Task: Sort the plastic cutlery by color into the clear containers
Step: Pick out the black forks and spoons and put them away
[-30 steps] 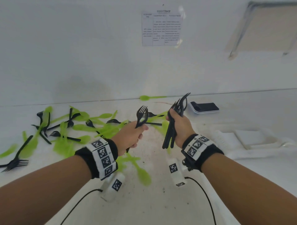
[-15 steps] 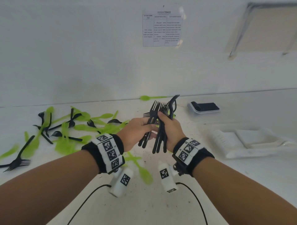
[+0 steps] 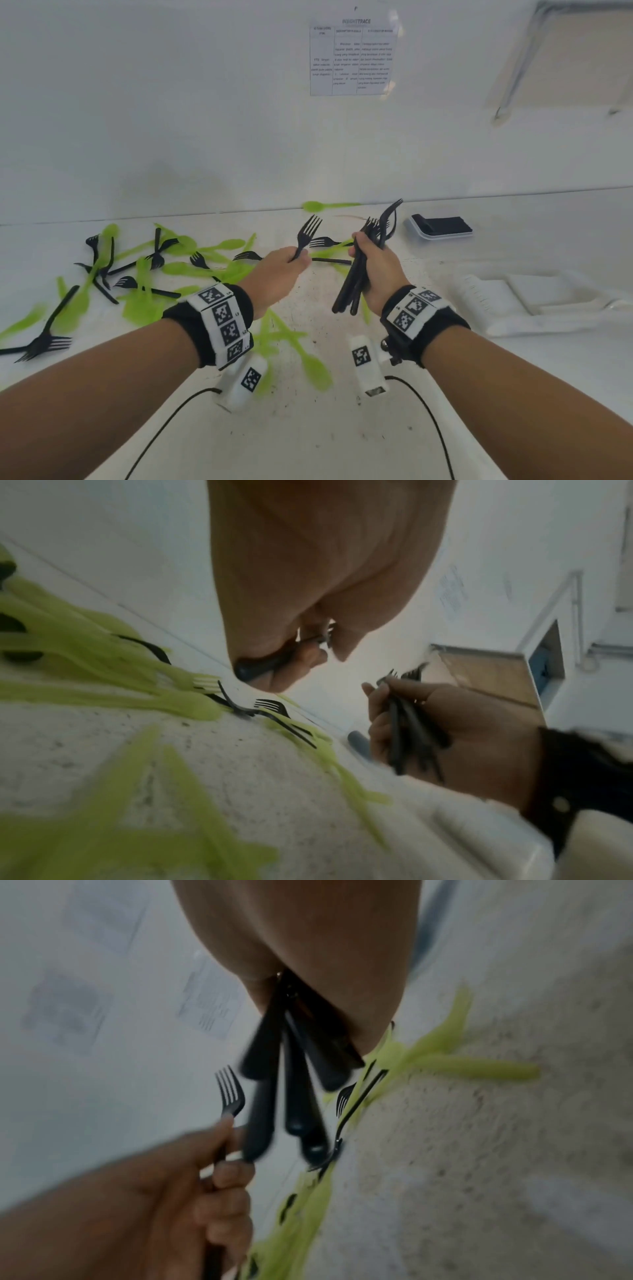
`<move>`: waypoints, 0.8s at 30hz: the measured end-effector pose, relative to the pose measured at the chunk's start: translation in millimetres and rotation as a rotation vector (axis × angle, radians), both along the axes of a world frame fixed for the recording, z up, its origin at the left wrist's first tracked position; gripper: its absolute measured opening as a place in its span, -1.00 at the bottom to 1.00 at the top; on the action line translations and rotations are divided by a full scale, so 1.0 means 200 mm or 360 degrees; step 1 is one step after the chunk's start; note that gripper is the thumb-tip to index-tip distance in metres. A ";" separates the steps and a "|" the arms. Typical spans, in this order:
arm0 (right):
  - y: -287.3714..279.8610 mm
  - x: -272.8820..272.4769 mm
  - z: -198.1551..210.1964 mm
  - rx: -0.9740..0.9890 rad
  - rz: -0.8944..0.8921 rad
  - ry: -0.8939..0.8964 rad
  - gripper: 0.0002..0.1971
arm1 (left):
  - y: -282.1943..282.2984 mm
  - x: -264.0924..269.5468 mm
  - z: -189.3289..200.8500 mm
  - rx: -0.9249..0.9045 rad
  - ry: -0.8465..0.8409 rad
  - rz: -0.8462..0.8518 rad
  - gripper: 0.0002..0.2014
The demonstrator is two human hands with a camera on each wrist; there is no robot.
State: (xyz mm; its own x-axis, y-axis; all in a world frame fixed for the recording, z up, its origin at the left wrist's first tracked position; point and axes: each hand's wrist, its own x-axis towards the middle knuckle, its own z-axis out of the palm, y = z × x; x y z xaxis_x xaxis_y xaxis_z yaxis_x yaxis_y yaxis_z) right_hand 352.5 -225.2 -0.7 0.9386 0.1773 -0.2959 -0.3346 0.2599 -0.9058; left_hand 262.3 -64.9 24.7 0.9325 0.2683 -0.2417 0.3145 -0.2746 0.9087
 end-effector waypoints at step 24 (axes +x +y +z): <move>0.09 -0.13 0.04 0.0177 0.0449 -0.0079 -0.72 | -0.04 0.01 0.09 -0.0335 0.0054 -0.0365 -0.67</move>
